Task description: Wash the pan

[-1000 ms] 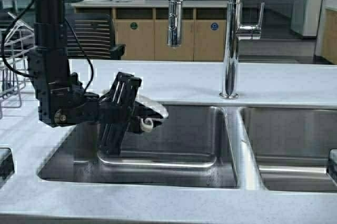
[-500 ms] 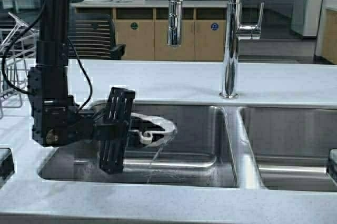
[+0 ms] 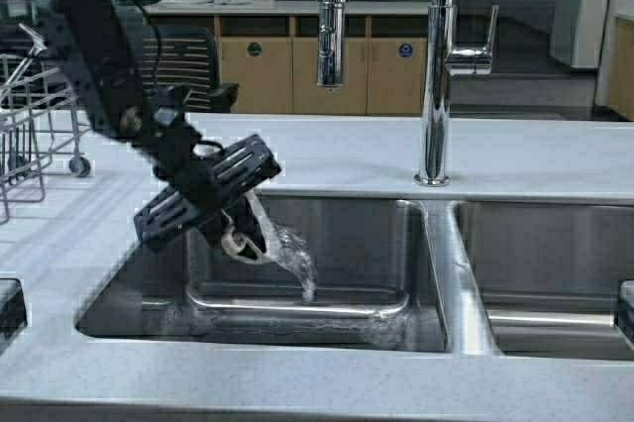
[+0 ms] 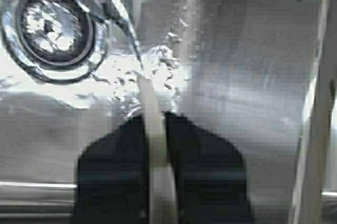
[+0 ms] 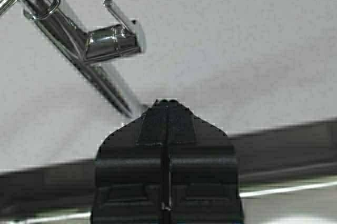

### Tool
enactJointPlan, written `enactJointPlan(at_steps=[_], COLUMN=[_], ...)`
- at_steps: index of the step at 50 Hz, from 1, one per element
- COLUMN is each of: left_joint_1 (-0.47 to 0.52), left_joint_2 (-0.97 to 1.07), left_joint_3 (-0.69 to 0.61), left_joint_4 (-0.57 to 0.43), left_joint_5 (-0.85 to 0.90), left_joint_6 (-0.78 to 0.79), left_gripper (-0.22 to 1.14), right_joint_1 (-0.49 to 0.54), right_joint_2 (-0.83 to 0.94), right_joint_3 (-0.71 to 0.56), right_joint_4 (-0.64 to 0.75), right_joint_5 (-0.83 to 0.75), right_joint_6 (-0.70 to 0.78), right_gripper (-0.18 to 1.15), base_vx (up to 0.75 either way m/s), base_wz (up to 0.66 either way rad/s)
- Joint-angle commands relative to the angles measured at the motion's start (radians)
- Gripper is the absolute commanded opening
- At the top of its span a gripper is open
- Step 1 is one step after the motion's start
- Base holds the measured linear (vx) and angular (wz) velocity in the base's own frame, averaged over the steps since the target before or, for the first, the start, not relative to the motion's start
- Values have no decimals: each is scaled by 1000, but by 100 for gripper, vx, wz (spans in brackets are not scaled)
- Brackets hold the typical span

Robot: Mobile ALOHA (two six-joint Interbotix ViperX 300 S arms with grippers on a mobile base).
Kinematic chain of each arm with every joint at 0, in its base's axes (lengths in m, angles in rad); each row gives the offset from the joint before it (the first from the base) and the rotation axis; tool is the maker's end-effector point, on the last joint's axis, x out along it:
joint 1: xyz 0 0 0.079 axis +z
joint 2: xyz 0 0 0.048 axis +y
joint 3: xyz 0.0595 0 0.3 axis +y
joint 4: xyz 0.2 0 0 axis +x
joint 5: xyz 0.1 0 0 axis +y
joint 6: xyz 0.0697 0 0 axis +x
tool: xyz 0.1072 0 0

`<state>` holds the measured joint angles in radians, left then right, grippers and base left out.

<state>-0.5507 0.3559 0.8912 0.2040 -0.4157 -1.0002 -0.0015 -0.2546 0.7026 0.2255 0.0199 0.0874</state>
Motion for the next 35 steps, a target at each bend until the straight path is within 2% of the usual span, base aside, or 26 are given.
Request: enactJointPlan(at_steps=[1,6,14,19,27,35], left_joint_1=[-3,-3,-21,-38,-41,-41], left_joint_2=[-133,-146,-155,-133,-87,-158], left_joint_3=[-156,-253,-318,-314,-301,-302], left_joint_4=[3,31,232,324,397,489], left_joint_5=[546,782,965,977,976,976], left_joint_6=[222,341,314,261,224,222], left_gripper=[3,3,3,3,3,3], right_joint_1=[3,3,2,3,12,14], right_joint_2=[-12,-12,-12,-12,-12,-9], right_joint_3=[-17,-20,-20,-23,-23,-23], right_joint_4=[2,2,3,6,6,8], right_joint_5=[-9,-9,-9,-9,-9,-11], right_joint_6=[3,3,5,5,3,3], right_gripper=[6,6,6,6,6,6], base_vx=[0,0,0,0,0,0], base_wz=[0,0,0,0,0,0])
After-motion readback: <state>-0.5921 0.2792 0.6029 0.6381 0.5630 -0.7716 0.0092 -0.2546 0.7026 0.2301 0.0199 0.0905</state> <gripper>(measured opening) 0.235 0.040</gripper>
